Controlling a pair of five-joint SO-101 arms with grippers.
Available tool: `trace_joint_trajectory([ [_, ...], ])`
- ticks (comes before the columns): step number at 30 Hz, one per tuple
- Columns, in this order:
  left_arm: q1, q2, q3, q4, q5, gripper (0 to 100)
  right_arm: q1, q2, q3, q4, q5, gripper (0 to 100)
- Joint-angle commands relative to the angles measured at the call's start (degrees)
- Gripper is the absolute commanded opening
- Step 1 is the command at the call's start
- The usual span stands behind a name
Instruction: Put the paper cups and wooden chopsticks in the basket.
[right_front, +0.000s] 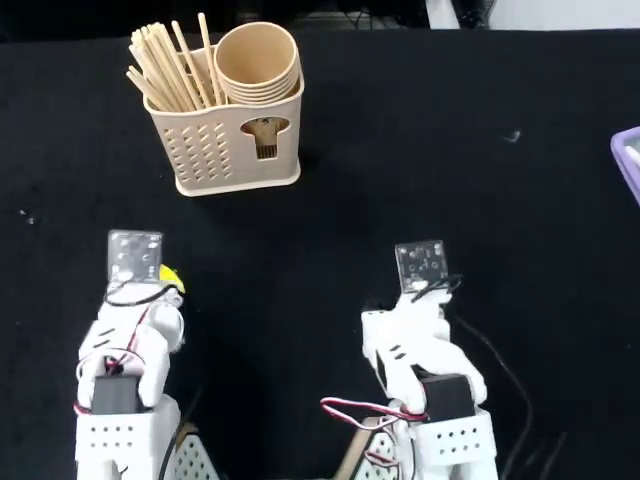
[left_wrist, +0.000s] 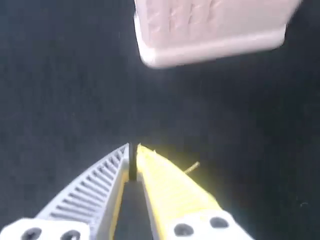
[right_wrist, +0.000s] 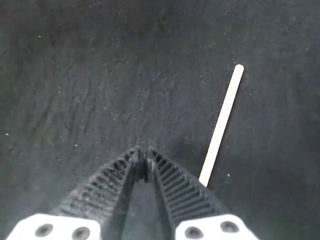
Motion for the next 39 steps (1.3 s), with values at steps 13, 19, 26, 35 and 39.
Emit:
trace_joint_trajectory([
  [13,0.92,-0.88,1.54,19.34,3.52,3,0.79,-5.32,0.04,7.65,0.09,1.2],
  [19,0.92,-0.88,1.54,19.34,3.52,3,0.79,-5.32,0.04,7.65,0.09,1.2],
  [26,0.92,-0.88,1.54,19.34,3.52,3,0.79,-5.32,0.04,7.65,0.09,1.2],
  [35,0.92,-0.88,1.54,19.34,3.52,3,0.79,-5.32,0.04,7.65,0.09,1.2],
  [39,0.92,-0.88,1.54,19.34,3.52,3,0.79,-5.32,0.04,7.65,0.09,1.2],
])
